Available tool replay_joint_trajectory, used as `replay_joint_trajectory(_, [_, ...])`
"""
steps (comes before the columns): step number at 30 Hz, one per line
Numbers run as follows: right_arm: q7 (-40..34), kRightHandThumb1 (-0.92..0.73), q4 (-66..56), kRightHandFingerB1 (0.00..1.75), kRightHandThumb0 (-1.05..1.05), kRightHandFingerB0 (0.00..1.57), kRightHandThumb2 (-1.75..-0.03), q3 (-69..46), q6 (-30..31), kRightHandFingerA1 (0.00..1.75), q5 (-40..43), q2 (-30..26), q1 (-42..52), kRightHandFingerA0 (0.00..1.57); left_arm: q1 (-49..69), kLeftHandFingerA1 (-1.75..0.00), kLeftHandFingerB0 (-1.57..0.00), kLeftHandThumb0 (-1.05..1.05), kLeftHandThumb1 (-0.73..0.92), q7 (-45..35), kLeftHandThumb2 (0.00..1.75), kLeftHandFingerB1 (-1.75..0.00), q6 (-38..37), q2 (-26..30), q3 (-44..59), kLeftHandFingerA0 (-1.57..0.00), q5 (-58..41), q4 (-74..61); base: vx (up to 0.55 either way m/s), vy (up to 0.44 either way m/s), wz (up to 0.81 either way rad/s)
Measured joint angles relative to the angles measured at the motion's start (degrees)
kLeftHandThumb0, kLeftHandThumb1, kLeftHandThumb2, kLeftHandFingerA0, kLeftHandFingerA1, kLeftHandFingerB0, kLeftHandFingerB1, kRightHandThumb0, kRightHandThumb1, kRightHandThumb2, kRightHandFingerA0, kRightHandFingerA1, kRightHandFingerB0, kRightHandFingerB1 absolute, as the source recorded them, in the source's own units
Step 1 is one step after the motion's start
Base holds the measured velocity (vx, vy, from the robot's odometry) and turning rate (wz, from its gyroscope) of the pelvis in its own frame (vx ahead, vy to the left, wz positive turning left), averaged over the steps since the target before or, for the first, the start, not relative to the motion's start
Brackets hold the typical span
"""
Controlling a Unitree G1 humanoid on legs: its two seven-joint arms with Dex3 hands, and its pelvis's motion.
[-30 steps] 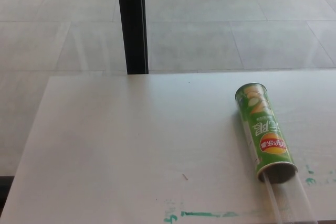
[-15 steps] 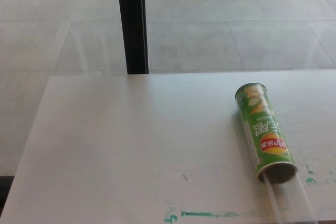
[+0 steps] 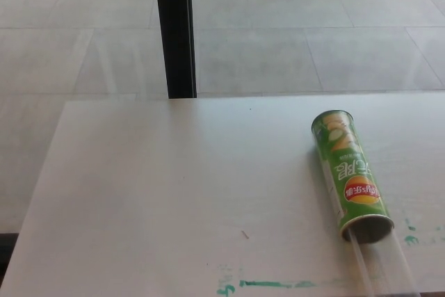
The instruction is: Use the right hand as a fist to push the chips tray inside its container kept in the middle of the desk
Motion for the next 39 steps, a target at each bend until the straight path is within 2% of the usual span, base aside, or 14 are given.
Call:
replay_joint_trajectory(3, [-0.93, -0.85, 0.51, 0.47, -0.65, 0.63, -0.65, 0.95, 0.84, 0.83, -2.30, 0.00, -0.35, 0.82, 0.02, -0.61, -0.34, -0.67, 0.63, 0.00, 0.99, -0.55, 0.00, 0.00, 0.00, -0.45, 0.00, 0.00, 0.00, 0.000, 0.00])
replay_joint_trajectory(4, [-1.35, -0.85, 0.63, 0.47, -0.65, 0.62, -0.65, 1.33, 1.12, 0.90, -3.18, 0.00, -0.50, 0.83, 0.03, -0.51, -0.40, -0.66, 0.82, 0.00, 0.64, -0.43, 0.00, 0.00, 0.01, -0.51, -0.01, 0.00, 0.00, 0.000, 0.00])
replay_joint_trajectory(8, [-2.57, -0.84, 0.83, 0.47, -0.64, 0.62, -0.66, 2.24, 2.05, 0.84, -6.20, 0.00, -0.90, 0.80, 0.08, -0.51, -0.39, -0.66, 0.80, 0.00, 0.64, -0.42, 0.00, 0.00, 0.00, -0.50, 0.00, 0.00, 0.00, 0.000, 0.00])
replay_joint_trajectory(10, [-3.26, -0.70, 0.92, 0.62, -0.61, 0.53, -1.09, 2.51, 2.46, 0.90, -7.79, 0.00, -1.19, 0.79, 0.13, -0.60, -0.34, -0.66, 0.63, 0.00, 0.99, -0.54, 0.00, 0.00, 0.05, -0.44, -0.02, 0.02, 0.00, 0.000, 0.00])
replay_joint_trajectory(11, [-3.71, -0.85, 0.98, 0.45, -0.64, 0.60, -0.66, 2.55, 2.63, 0.98, -8.56, 0.00, -1.41, 0.82, 0.14, -0.52, -0.38, -0.67, 0.80, -0.01, 0.64, -0.42, 0.00, 0.00, 0.16, -0.52, -0.05, 0.03, 0.00, 0.000, 0.00])
replay_joint_trajectory(19, [-7.71, -0.83, 1.52, 0.45, -0.64, 0.60, -0.65, 2.56, 4.63, 1.18, -13.53, 0.02, -5.64, 0.82, 0.44, -0.60, -0.35, -0.68, 0.64, -0.06, 1.00, -0.54, -0.07, 0.04, 0.50, -0.44, -0.33, -0.03, 0.00, 0.000, 0.00])
replay_joint_trajectory(22, [-8.57, -0.83, 1.42, 0.44, -0.64, 0.59, -0.65, 2.56, 5.38, 1.13, -14.18, 0.11, -7.31, 0.84, 0.63, -0.52, -0.39, -0.66, 0.81, -0.05, 0.64, -0.42, -0.22, 0.08, 0.17, -0.50, -0.31, 0.05, 0.00, 0.000, 0.00])
replay_joint_trajectory(23, [-8.72, -0.83, 1.24, 0.44, -0.64, 0.60, -0.65, 2.56, 5.66, 1.06, -14.46, 0.12, -7.54, 0.88, 0.68, -0.60, -0.34, -0.66, 0.64, -0.05, 1.00, -0.54, -0.23, 0.09, 0.18, -0.42, -0.33, 0.06, 0.00, 0.000, 0.00])
replay_joint_trajectory(24, [-8.84, -0.83, 1.10, 0.45, -0.63, 0.59, -0.65, 2.56, 5.81, 1.06, -14.67, 0.16, -7.70, 0.85, 0.75, -0.50, -0.39, -0.66, 0.81, -0.05, 0.65, -0.42, -0.24, 0.09, 0.18, -0.48, -0.34, 0.06, 0.00, 0.000, 0.00])
replay_joint_trajectory(29, [-9.02, -0.78, 0.03, 0.45, -0.61, 0.62, -0.64, 2.56, 6.39, 1.03, -14.90, 0.58, -8.34, 0.89, 0.83, -0.60, -0.32, -0.66, 0.64, -0.03, 1.00, -0.54, -0.39, 0.09, 0.16, -0.42, -0.41, 0.08, 0.00, 0.000, 0.00])
replay_joint_trajectory(34, [-8.73, -0.81, -0.17, 0.44, -0.61, 0.60, -0.64, 2.73, 6.81, 0.93, -14.69, 1.34, -9.01, 0.89, 0.80, -0.51, -0.38, -0.66, 0.81, -0.04, 0.64, -0.42, -0.49, 0.09, 0.48, -0.49, -0.84, 0.10, 0.00, 0.000, 0.00])
replay_joint_trajectory(36, [-8.48, -0.80, -0.14, 0.42, -0.62, 0.62, -0.64, 3.03, 7.04, 0.83, -14.67, 1.61, -9.30, 0.94, 0.84, -0.64, -0.22, -0.49, 0.60, -0.08, 1.04, -0.52, -0.58, 0.09, 0.48, -0.44, -1.00, 0.10, 0.00, 0.000, 0.00])
replay_joint_trajectory(37, [-8.32, -0.81, 0.04, 0.44, -0.62, 0.61, -0.64, 3.37, 7.22, 0.89, -14.68, 1.75, -9.58, 0.92, 0.85, -0.50, -0.41, -0.66, 0.80, -0.10, 0.64, -0.42, -0.62, 0.09, 0.48, -0.51, -1.08, 0.09, 0.00, 0.000, 0.00])
replay_joint_trajectory(39, [-8.27, -0.82, 0.86, 0.44, -0.62, 0.61, -0.64, 4.23, 7.54, 0.94, -14.70, 2.13, -10.18, 0.91, 0.82, -0.52, -0.42, -0.66, 0.80, -0.07, 0.63, -0.42, -0.63, 0.09, 0.47, -0.52, -1.17, 0.12, 0.00, 0.000, 0.00])
